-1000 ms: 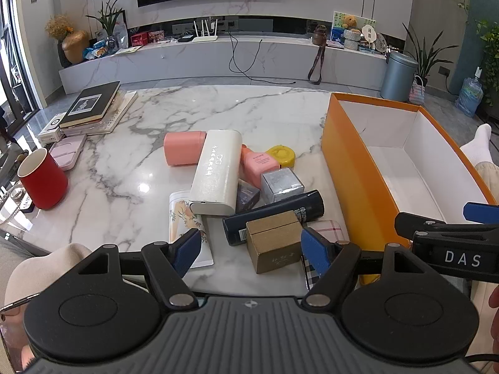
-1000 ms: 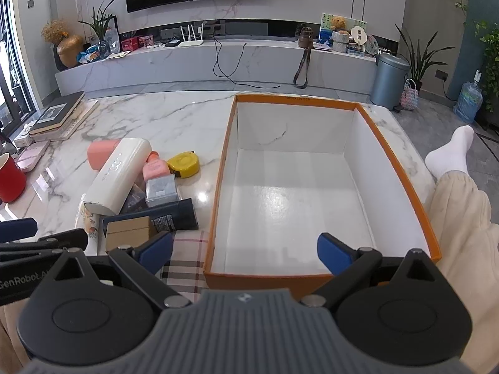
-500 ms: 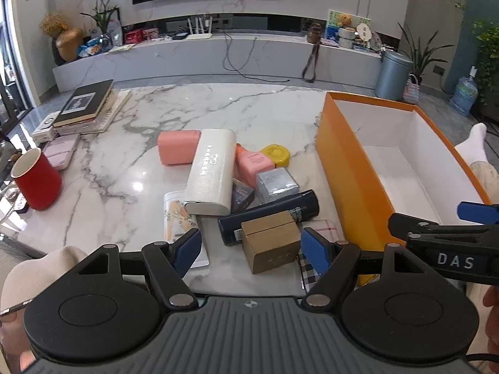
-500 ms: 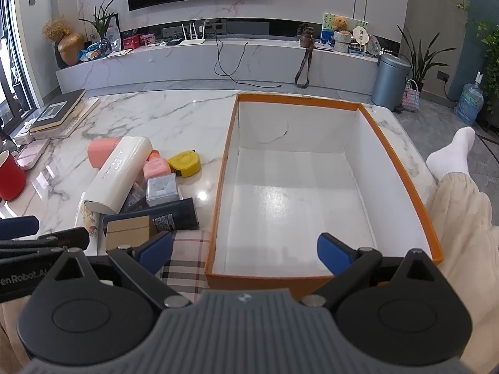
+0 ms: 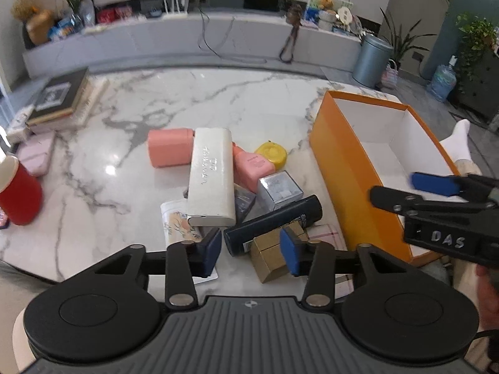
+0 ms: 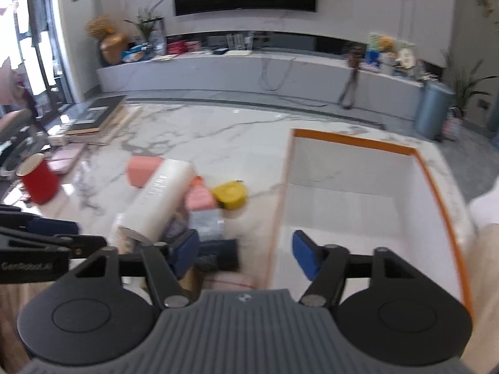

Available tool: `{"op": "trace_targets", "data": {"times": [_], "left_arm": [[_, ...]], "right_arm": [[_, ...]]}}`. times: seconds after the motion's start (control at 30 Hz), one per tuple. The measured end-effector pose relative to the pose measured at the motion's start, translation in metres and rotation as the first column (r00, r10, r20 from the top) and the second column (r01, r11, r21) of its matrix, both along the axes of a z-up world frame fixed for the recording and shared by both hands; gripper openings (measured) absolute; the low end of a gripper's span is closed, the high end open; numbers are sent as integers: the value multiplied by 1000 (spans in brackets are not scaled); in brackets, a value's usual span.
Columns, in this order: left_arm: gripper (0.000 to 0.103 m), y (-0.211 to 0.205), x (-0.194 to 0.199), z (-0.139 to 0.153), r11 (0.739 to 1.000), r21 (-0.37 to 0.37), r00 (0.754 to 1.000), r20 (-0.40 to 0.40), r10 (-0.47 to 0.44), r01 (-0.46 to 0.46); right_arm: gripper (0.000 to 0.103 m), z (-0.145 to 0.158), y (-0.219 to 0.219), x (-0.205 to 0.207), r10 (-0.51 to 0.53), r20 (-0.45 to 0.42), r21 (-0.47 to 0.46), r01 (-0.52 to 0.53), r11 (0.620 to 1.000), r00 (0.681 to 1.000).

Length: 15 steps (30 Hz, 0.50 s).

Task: Organize rigid objects
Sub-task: 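Grasp the white glasses case with the left tool while the right tool grasps the cardboard box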

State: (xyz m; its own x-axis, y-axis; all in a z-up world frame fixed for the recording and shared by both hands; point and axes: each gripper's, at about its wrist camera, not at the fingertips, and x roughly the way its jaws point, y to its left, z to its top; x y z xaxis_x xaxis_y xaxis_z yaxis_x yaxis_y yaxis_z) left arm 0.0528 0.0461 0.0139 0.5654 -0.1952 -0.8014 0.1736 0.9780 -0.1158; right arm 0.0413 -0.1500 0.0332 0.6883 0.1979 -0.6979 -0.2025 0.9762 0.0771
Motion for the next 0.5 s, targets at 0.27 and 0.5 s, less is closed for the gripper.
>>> {"op": "trace_targets", "data": {"times": [0.27, 0.5], "left_arm": [[49, 19, 58, -13, 999, 5, 996, -78, -32, 32], [72, 23, 107, -41, 996, 39, 990, -123, -69, 75]], "right_arm": [[38, -19, 36, 59, 135, -112, 57, -129, 990, 985], [39, -52, 57, 107, 159, -226, 22, -158, 987, 961]]}}
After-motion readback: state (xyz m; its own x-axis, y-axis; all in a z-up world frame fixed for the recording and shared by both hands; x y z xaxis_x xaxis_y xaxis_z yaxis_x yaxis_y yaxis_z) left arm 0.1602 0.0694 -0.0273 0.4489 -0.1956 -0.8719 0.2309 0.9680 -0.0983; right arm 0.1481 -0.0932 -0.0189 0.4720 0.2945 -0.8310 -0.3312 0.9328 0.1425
